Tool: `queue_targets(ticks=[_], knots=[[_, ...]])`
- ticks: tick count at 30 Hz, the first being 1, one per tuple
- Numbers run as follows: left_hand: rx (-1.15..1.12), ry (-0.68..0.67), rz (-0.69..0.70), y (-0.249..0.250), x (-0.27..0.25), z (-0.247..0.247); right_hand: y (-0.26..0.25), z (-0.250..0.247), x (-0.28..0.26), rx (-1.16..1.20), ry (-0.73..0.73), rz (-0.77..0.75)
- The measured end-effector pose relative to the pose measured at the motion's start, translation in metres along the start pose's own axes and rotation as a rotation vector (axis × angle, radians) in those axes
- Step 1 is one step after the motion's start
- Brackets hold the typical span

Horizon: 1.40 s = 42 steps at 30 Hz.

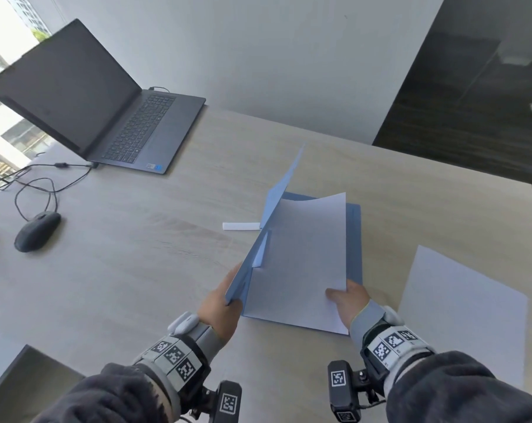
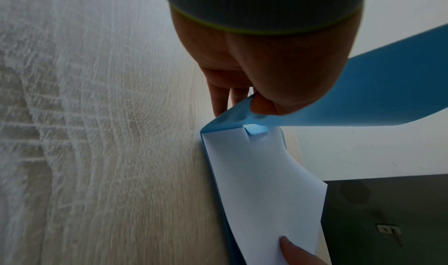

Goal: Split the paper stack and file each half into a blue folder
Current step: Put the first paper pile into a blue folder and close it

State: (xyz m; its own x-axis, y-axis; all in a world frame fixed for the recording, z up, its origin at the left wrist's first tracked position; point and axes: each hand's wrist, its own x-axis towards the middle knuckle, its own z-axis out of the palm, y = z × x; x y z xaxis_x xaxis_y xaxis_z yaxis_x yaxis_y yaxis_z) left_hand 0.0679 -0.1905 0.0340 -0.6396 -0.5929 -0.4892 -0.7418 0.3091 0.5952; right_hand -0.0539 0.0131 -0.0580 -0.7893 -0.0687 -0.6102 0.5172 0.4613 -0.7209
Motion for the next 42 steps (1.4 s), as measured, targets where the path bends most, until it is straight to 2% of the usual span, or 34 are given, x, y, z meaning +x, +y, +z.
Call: queue_targets(ticks=[9, 25, 29, 36, 38, 42], knots=[[-0.009, -0.036, 0.027, 0.004, -0.005, -0.004, 0.000, -0.002, 0.006, 0.063, -0.022, -0.030], [-0.038, -0.068, -0.031, 0.006, -0.008, -0.005, 0.003, -0.002, 0.008, 0.027, -0.011, -0.023], [-0.045, -0.102, 0.064, 0.002, -0.004, -0.005, 0.001, -0.001, 0.010, 0.019, -0.024, -0.010], [-0.085, -0.242, 0.260, -0.028, 0.019, 0.007, -0.001, -0.015, 0.003, -0.064, -0.058, -0.034], [-0.105, -0.240, 0.288, -0.033, 0.022, 0.012, -0.002, -0.024, 0.000, -0.031, -0.039, 0.010], [-0.019, -0.215, 0.366, -0.036, 0.026, 0.023, -0.002, -0.037, 0.000, -0.008, 0.007, 0.197]])
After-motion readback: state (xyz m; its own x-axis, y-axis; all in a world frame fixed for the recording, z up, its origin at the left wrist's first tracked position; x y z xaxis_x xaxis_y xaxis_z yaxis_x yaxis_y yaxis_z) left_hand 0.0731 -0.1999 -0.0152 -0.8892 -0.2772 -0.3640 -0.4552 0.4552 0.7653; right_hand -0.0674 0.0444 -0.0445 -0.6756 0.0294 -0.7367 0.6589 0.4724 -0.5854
